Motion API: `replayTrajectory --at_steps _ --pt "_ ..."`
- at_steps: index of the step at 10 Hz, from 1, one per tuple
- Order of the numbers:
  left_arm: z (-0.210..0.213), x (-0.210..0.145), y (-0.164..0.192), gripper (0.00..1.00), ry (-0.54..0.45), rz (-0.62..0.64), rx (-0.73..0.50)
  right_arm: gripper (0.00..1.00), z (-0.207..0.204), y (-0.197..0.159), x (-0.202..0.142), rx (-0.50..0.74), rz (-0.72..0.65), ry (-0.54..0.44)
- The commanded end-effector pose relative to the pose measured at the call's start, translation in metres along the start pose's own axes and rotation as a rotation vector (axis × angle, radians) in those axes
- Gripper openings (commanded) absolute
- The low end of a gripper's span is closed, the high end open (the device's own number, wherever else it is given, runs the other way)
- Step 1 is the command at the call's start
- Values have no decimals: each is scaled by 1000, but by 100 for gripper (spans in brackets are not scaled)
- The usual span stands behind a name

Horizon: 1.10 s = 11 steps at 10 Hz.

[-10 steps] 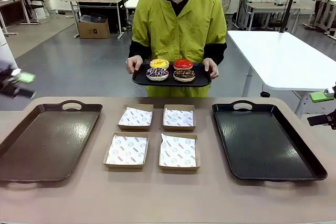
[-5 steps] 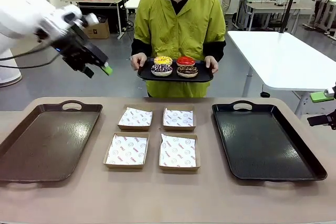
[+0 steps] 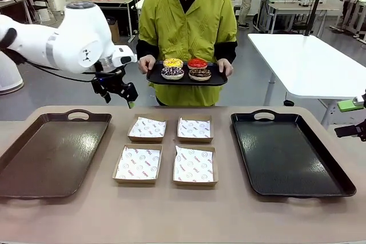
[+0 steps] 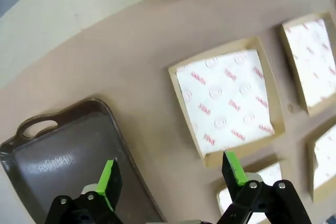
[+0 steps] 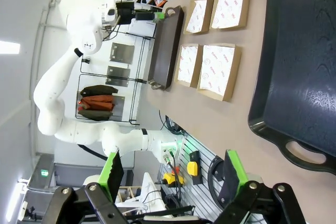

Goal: Individually package the donuts and arrange them on the tray.
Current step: Pick up one Paper togo box.

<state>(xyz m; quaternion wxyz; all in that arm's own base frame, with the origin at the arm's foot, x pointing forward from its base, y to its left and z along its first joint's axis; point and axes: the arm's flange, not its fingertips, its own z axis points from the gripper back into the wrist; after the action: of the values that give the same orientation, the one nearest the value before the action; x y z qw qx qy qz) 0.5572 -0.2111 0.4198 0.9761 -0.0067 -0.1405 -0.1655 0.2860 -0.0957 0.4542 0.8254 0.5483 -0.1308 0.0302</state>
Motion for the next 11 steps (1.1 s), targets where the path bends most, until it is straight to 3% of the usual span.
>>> replayTrajectory --at_steps 1,2,3,9,11 --pt "-18 25 -11 100 -34 119 25 100 1 0 0 15 -1 -1" --pt "-25 25 -13 100 -29 154 -8 100 1 0 0 15 -1 -1" --pt "-10 10 -3 100 -8 56 6 100 1 0 0 15 -1 -1" --pt "-12 16 -5 100 -17 67 3 100 1 0 0 15 -1 -1" --pt "-43 30 10 100 71 123 -27 100 1 0 0 15 -1 -1"
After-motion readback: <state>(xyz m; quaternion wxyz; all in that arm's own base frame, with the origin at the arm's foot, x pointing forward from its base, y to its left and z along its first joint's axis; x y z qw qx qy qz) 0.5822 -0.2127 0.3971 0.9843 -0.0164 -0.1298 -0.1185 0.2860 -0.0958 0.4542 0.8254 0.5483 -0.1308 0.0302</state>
